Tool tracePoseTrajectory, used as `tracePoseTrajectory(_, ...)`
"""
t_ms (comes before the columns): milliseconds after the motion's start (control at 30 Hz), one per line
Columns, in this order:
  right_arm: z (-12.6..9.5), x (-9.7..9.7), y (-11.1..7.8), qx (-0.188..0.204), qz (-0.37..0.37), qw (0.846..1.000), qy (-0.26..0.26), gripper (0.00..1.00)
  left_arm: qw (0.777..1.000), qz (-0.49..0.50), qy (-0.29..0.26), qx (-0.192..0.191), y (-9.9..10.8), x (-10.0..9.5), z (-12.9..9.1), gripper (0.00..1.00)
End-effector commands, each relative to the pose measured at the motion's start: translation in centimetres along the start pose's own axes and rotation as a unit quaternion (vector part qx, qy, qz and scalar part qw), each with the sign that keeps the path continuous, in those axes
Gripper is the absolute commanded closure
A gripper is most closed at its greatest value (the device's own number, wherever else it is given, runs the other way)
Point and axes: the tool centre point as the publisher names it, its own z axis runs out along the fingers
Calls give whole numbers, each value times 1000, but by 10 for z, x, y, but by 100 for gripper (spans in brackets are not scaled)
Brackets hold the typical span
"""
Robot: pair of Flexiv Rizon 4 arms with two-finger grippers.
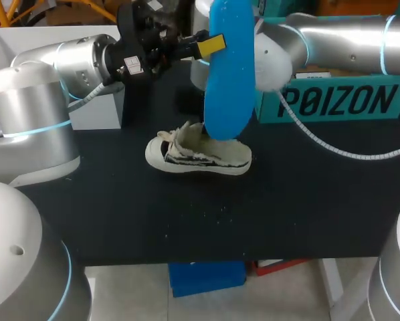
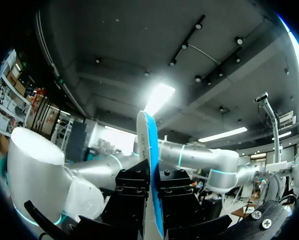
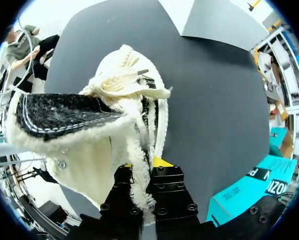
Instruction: Take the shoe out of the shoebox, open the shoe tongue, remove and reinsert the insole, then place the shoe into the shoebox
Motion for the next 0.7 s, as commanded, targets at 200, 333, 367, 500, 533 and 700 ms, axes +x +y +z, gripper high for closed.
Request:
tracePoseTrajectory(200, -107, -19, -50, 16, 455, 889, -53, 100, 1000, 0, 1, 0, 1, 0, -1, 100)
tracePoseTrajectory(333, -104, -15, -56, 10, 571, 818, -61, 100, 1000, 0, 1, 0, 1, 0, -1, 100)
tracePoseTrajectory(367, -102, -12, -55, 7, 587, 807, -60, 100, 1000, 0, 1, 0, 1, 0, -1, 100)
tracePoseTrajectory(500, -92, -4, -47, 9, 628, 776, -62, 100, 1000, 0, 1, 0, 1, 0, -1, 100)
tracePoseTrajectory(533, -91, -2, -45, 11, 635, 770, -68, 100, 1000, 0, 1, 0, 1, 0, -1, 100)
tracePoseTrajectory(700, -82, 2, -41, 29, 668, 738, -94, 100, 1000, 0, 1, 0, 1, 0, -1, 100)
